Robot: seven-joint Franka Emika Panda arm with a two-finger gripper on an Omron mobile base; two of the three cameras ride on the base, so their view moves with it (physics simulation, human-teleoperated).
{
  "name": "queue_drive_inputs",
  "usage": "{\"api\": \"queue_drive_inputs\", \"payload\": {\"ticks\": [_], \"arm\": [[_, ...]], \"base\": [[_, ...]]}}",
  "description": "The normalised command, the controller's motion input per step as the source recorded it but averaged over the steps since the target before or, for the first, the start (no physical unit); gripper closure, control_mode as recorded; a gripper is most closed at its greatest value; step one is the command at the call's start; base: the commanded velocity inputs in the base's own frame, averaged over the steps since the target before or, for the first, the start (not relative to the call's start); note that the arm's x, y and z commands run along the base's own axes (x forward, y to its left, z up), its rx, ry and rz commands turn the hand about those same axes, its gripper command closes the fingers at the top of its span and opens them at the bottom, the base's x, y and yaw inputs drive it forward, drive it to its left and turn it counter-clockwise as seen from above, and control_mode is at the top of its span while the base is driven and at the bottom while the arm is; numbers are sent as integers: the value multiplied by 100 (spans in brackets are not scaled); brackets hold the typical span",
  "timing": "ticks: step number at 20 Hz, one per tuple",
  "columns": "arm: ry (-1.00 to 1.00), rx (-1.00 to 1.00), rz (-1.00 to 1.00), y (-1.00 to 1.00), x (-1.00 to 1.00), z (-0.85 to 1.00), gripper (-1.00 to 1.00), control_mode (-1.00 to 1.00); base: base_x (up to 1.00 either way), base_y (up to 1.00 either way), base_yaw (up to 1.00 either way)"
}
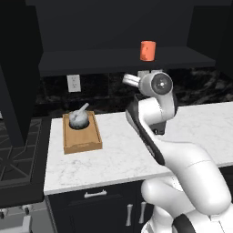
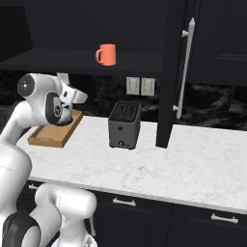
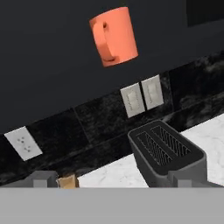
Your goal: Pick the kettle from the counter and place it on the tray. Then pick the mug from the cabinet and place it on the tray. Then close the cabinet doors.
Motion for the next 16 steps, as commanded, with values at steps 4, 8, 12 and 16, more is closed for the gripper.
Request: {"api": "queue_drive_inputs", "payload": {"ticks": [4, 8, 12, 16], "arm": [[-22, -12, -5, -11, -3, 64, -100, -100], [-10, -8, -6, -10, -3, 69, -100, -100], [-3, -1, -11, -15, -22, 70, -100, -100], [-2, 0, -10, -8, -12, 53, -100, -100]], "base": [[0, 0, 0], [0, 0, 0], [0, 0, 0], [0, 0, 0]]}}
